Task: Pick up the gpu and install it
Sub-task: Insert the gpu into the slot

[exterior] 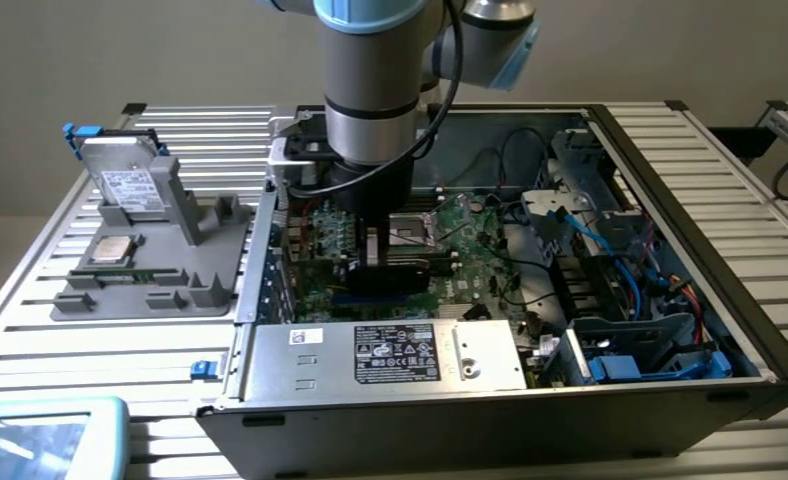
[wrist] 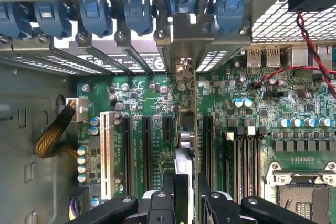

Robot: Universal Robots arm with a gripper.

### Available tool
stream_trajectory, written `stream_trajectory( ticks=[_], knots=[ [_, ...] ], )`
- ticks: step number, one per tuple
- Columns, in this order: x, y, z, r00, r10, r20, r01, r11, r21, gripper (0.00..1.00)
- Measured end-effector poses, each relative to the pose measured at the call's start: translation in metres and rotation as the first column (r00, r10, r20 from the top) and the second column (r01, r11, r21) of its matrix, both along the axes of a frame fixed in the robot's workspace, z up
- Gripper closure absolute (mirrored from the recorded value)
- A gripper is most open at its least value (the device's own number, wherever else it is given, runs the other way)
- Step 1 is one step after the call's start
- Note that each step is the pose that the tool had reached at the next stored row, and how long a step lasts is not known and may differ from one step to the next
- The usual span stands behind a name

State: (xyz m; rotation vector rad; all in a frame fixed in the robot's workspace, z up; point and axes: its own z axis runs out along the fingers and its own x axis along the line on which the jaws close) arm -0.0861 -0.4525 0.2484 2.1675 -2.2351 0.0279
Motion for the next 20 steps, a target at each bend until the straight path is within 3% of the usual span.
stream_trajectory(
  ticks=[20],
  knots=[
    [-0.0021,0.0007,-0.0014,1.0,0.0,-0.0008,0.0,1.0,-0.0001,0.73]
  ],
)
